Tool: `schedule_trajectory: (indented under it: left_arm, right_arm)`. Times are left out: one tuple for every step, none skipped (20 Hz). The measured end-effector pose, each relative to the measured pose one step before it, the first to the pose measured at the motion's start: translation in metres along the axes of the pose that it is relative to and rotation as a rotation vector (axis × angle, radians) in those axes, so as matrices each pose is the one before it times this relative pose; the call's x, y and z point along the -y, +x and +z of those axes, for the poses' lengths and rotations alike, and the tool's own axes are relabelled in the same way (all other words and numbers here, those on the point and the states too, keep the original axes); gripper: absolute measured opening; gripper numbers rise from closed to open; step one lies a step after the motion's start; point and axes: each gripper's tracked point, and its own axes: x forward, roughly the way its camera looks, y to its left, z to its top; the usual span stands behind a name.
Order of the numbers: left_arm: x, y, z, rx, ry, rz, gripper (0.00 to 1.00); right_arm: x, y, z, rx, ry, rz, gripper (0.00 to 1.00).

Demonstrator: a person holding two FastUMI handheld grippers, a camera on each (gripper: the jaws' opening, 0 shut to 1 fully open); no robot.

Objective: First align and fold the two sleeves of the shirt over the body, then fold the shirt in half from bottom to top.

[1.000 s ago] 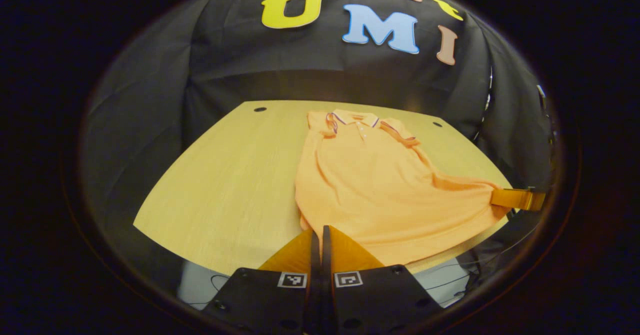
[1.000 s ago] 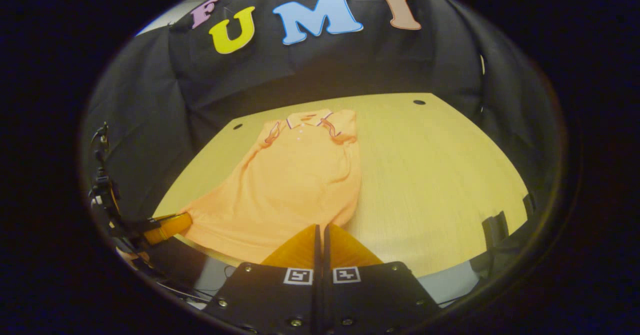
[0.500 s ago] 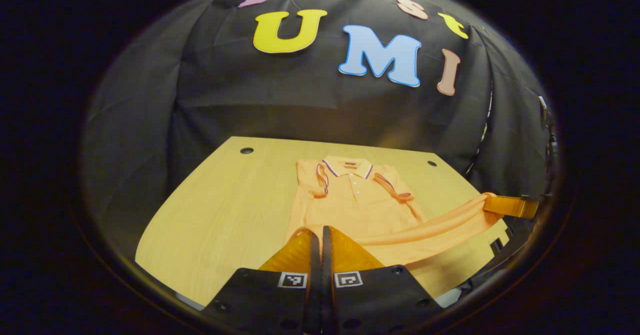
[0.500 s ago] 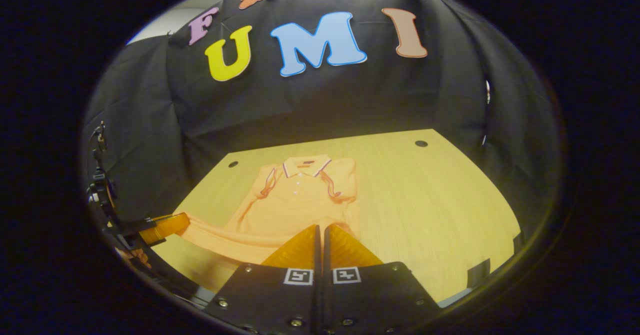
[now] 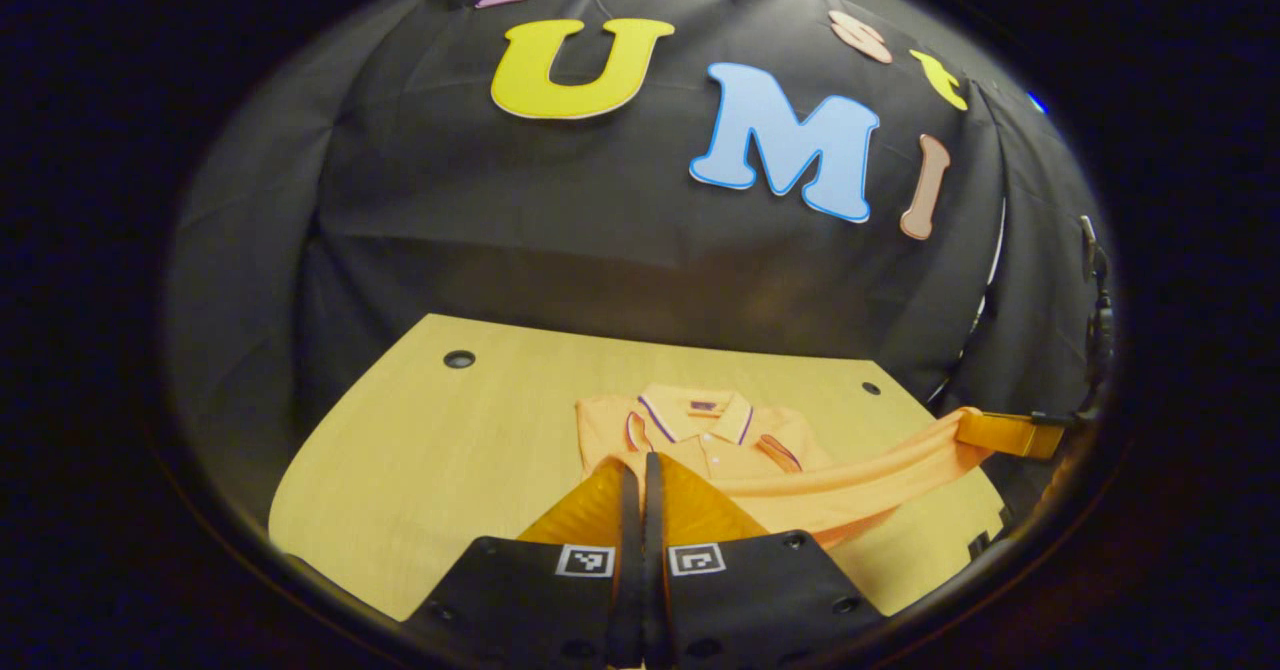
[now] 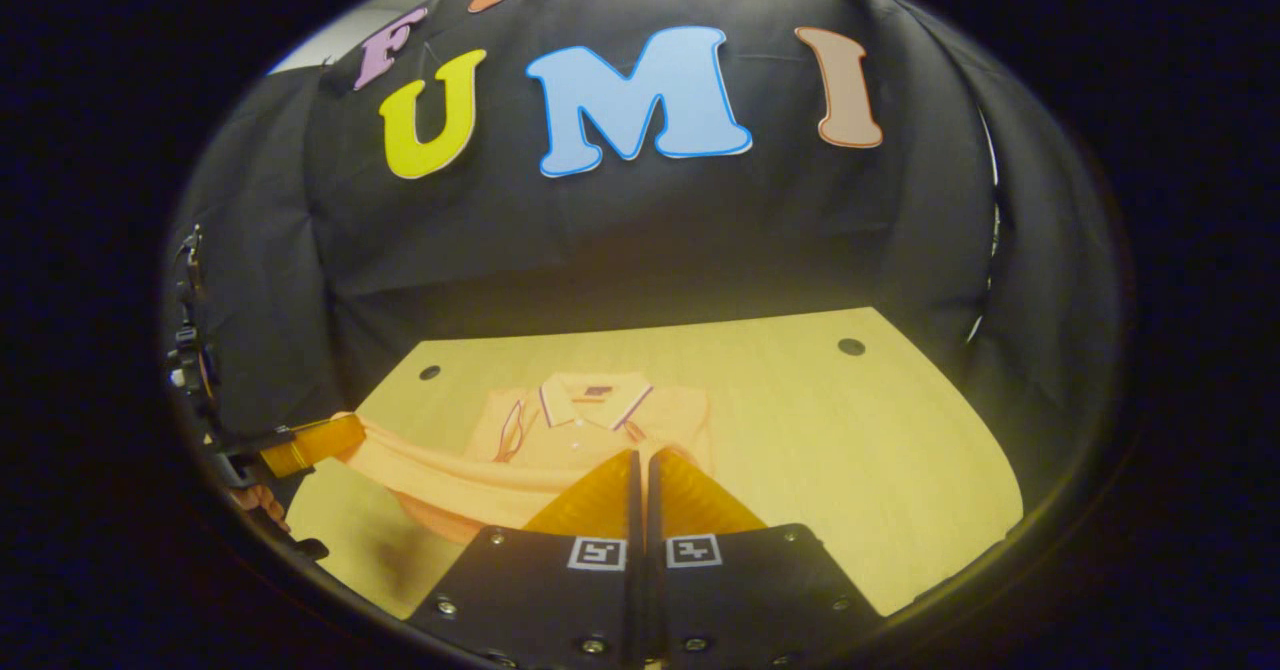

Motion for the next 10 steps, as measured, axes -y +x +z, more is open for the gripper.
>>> schedule_trajectory:
  left_arm:
    - [-0.00318, 0.01349, 0.00768, 0.00417, 0.00639, -0.00935, 0.06]
    - [-0.00399, 0.01612, 0.00763, 0.00452, 0.00992, -0.00701, 0.06]
    - [-0.00321, 0.01447, 0.00685, 0.00177, 0.01097, -0.00848, 0.06]
    - [-0.00211, 0.01494, 0.00516, 0.00245, 0.00684, -0.00852, 0.06]
    - [-0.00169, 0.01481, 0.00437, 0.00489, 0.00591, -0.01123, 0.07]
    - [-0.00219, 0.01338, 0.00482, 0.00489, 0.00777, -0.00821, 0.07]
    - [-0.00350, 0.01439, 0.00378, 0.00196, 0.01039, -0.00265, 0.06]
    - [-0.00390, 0.01394, 0.00431, 0.00912, 0.00842, 0.00040, 0.07]
    - [-0.00294, 0.01255, 0.00353, 0.01379, 0.00724, 0.00002, 0.07]
    - [-0.00160, 0.01141, 0.00256, 0.01036, 0.00762, -0.00079, 0.05]
  right_arm:
    - [-0.00010, 0.01066, 0.00587, 0.00130, 0.00081, -0.01182, 0.00]
    - [0.00297, 0.01828, 0.00728, 0.00091, 0.00146, -0.01196, 0.00]
    - [-0.00040, 0.01246, 0.00566, -0.00116, 0.00283, -0.01226, 0.00]
    - [-0.00045, 0.01396, 0.00501, -0.00193, -0.00003, -0.01134, 0.00]
    - [0.00098, 0.01319, 0.00393, -0.00220, -0.00258, -0.01411, 0.00]
    - [0.00021, 0.01196, 0.00387, -0.00475, -0.00339, -0.01179, 0.00]
    - [-0.00051, 0.01313, 0.00366, -0.00352, -0.00129, -0.00887, 0.00]
    - [-0.00080, 0.01171, 0.00470, 0.00101, -0.00162, -0.00490, 0.00]
    - [-0.00031, 0.01216, 0.00255, 0.00012, -0.00650, -0.00601, 0.00]
    - [0.00045, 0.01132, 0.00295, 0.00130, -0.00971, -0.00847, 0.00]
